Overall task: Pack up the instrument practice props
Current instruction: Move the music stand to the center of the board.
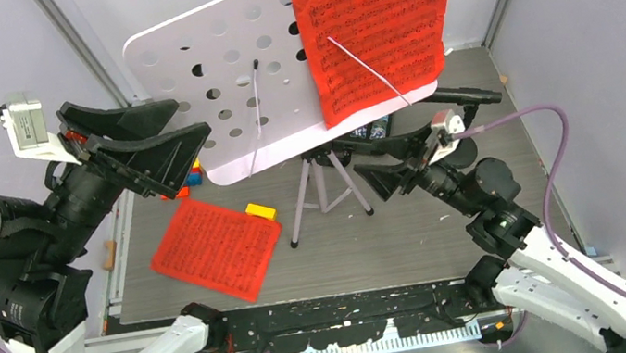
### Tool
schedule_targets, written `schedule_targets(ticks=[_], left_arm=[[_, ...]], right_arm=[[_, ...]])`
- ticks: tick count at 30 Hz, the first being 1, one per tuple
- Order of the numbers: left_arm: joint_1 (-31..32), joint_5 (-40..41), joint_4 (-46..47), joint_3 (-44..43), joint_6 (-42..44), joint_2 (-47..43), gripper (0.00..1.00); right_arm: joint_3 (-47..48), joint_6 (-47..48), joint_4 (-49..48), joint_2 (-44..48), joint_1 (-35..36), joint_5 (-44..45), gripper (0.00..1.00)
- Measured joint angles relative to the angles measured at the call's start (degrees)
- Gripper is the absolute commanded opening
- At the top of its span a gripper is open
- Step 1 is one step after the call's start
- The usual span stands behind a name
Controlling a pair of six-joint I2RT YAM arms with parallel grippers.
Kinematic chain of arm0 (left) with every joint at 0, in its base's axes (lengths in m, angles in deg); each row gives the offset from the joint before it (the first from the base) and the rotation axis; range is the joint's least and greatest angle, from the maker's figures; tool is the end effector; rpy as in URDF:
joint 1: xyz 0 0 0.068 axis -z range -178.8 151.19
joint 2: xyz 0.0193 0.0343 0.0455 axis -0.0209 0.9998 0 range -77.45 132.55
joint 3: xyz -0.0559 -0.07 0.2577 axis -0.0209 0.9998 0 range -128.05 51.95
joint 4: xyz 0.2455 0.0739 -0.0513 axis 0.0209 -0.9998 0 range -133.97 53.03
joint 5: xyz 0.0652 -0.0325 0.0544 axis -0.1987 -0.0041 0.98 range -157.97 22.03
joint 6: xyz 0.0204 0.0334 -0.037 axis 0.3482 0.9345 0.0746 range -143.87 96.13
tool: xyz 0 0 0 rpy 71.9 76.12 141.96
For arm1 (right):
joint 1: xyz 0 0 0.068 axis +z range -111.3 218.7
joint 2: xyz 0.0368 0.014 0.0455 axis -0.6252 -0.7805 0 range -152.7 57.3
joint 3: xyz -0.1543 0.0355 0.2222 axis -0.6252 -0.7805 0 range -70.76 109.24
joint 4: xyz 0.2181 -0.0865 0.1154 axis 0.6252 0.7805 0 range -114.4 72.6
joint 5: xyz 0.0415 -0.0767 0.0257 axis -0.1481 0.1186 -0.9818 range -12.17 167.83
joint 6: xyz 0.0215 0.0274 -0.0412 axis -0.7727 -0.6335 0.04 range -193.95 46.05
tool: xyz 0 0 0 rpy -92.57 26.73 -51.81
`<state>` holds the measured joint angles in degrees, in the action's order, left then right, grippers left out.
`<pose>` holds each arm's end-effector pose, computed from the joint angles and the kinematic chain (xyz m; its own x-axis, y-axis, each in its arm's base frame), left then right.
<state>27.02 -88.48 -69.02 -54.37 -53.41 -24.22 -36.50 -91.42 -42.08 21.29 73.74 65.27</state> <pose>0.0498 -0.0379 0.5955 -0.0653 -0.4815 -0.8740 0.7704 0.5324 -0.3508 0.1246 0.0970 0.3511 -0.0053 0.3543 -0.9351 -0.7654 0.6004 0.2318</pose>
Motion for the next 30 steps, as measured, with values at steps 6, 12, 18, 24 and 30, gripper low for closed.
schedule_targets(ticks=[6, 12, 18, 24, 30], left_arm=[[0.00, 0.02, -0.02, 0.42, 0.02, 0.00, 0.89], [0.00, 0.00, 0.00, 0.42, 0.02, -0.02, 0.89], [0.00, 0.00, 0.02, 0.92, 0.02, -0.39, 0.89], [0.00, -0.02, 0.04, 1.99, 0.02, -0.85, 0.89], [0.00, -0.02, 0.02, 2.60, 0.04, -0.94, 0.90]], right_arm=[[-0.28, 6.78, -5.55, -4.24, 12.81, 8.90, 0.76], [-0.46, 12.66, -12.81, -10.54, 19.54, 16.68, 0.70], [-0.52, 17.55, -21.22, -16.35, 21.51, 22.43, 0.67], [-0.52, 22.21, -28.85, -22.51, 22.12, 26.51, 0.64], [0.11, 24.57, -33.83, -27.93, 22.27, 28.30, 0.62]])
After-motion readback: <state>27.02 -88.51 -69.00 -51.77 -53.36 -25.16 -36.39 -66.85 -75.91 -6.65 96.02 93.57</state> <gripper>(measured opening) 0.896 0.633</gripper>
